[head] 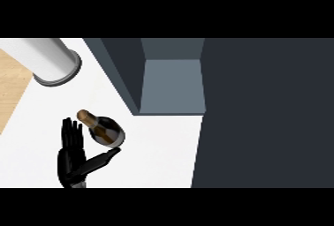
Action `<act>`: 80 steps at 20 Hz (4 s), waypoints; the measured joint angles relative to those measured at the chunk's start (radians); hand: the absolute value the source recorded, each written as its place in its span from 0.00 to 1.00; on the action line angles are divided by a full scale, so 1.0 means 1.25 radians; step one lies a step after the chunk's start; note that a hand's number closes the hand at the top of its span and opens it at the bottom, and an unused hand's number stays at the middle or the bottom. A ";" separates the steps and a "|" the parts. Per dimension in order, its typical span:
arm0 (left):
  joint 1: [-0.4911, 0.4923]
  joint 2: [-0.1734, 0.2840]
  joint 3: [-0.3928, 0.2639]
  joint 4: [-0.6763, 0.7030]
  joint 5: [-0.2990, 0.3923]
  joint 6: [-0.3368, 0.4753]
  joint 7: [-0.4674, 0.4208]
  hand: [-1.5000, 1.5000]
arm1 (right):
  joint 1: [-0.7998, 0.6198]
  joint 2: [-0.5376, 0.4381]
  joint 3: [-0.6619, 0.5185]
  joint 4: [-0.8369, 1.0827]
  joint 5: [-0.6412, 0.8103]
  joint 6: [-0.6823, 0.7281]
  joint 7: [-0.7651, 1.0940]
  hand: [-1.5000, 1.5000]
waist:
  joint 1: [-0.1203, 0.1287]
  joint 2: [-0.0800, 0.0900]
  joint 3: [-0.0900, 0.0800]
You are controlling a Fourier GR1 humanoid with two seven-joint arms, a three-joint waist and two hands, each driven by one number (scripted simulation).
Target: Pick up the wine, place it into the cabinet and close the cabinet
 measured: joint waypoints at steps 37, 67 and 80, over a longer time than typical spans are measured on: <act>-0.304 -0.001 0.153 0.591 0.089 -0.240 -0.340 1.00 | 0.013 0.017 0.027 0.004 0.025 0.020 -0.008 0.00 | -0.003 -0.001 0.005; -0.242 0.048 0.063 0.402 0.108 -0.467 -0.100 1.00 | 0.018 0.009 -0.051 0.022 -0.024 0.065 -0.016 0.00 | 0.007 -0.002 0.001; -0.094 -0.015 -0.204 0.018 0.148 -0.248 0.040 1.00 | 0.003 0.014 -0.040 0.025 -0.025 0.058 -0.003 0.00 | 0.004 -0.001 0.001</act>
